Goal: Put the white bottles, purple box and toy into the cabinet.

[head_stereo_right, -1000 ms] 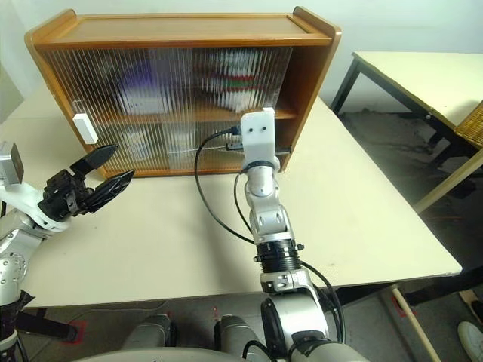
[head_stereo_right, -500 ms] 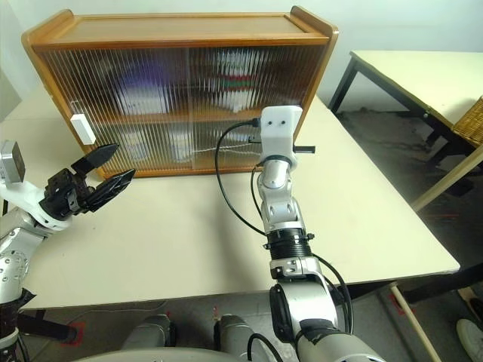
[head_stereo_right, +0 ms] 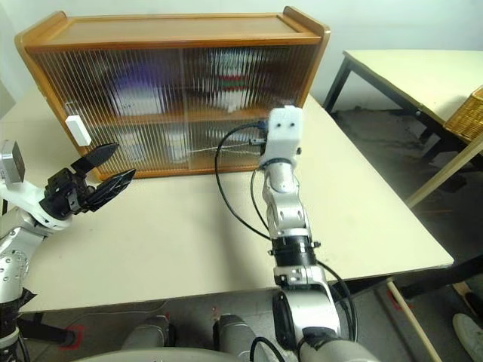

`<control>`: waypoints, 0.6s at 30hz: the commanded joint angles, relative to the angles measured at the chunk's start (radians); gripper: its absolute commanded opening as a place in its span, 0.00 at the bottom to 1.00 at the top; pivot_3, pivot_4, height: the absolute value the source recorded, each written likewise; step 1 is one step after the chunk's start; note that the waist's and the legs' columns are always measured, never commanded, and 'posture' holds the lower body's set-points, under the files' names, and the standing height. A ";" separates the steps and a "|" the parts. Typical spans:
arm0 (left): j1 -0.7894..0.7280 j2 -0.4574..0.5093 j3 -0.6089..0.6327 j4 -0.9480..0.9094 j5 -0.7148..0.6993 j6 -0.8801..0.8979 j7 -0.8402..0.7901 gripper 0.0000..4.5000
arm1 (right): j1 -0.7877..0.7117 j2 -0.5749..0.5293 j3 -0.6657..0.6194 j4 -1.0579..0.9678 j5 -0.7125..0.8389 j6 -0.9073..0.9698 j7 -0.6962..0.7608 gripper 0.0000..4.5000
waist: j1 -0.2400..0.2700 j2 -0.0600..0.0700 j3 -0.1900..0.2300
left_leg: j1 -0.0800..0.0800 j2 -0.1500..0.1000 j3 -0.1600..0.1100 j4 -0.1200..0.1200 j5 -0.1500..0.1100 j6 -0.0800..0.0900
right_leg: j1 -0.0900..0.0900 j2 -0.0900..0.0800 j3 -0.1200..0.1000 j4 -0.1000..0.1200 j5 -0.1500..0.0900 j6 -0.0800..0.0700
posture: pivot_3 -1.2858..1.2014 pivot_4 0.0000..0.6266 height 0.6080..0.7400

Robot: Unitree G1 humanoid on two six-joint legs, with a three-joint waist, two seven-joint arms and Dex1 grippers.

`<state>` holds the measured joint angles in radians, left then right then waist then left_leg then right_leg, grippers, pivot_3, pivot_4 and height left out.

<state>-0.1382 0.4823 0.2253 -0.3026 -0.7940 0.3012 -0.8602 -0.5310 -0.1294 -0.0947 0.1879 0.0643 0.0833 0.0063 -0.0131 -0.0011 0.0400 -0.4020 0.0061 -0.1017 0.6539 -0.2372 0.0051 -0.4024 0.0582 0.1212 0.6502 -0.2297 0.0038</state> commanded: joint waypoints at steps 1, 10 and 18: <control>0.017 -0.011 -0.012 0.004 0.010 -0.008 -0.011 1.00 | 0.063 0.000 0.011 -0.104 0.062 0.038 0.085 0.63 | 0.000 0.000 0.000 | 0.000 0.000 0.000 0.000 0.000 0.000 | 0.000 0.000 0.000 0.000 0.000 0.000 | 0.52 0.03 1.00; 0.027 -0.014 0.010 0.025 0.012 -0.017 -0.015 1.00 | 0.243 -0.064 -0.012 -0.184 0.061 -0.016 0.181 0.99 | -0.001 -0.001 -0.001 | 0.001 0.000 0.000 0.006 0.001 0.001 | 0.005 0.000 0.000 -0.001 0.000 -0.003 | 0.52 0.02 1.00; 0.098 -0.055 0.112 0.105 0.051 -0.115 0.047 1.00 | 0.331 -0.165 -0.109 -0.053 0.115 -0.169 0.286 0.99 | -0.008 0.002 -0.009 | 0.006 0.000 0.000 0.006 0.002 0.004 | 0.009 0.000 0.000 0.000 -0.001 -0.003 | 0.51 0.01 1.00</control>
<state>-0.0565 0.4374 0.3121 -0.2265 -0.7668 0.2118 -0.8296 -0.2110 -0.2867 -0.1794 0.1019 0.1594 -0.0564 0.2746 -0.0207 0.0008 0.0314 -0.3958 0.0057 -0.1016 0.6596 -0.2350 0.0091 -0.3928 0.0580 0.1217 0.6497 -0.2310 0.0009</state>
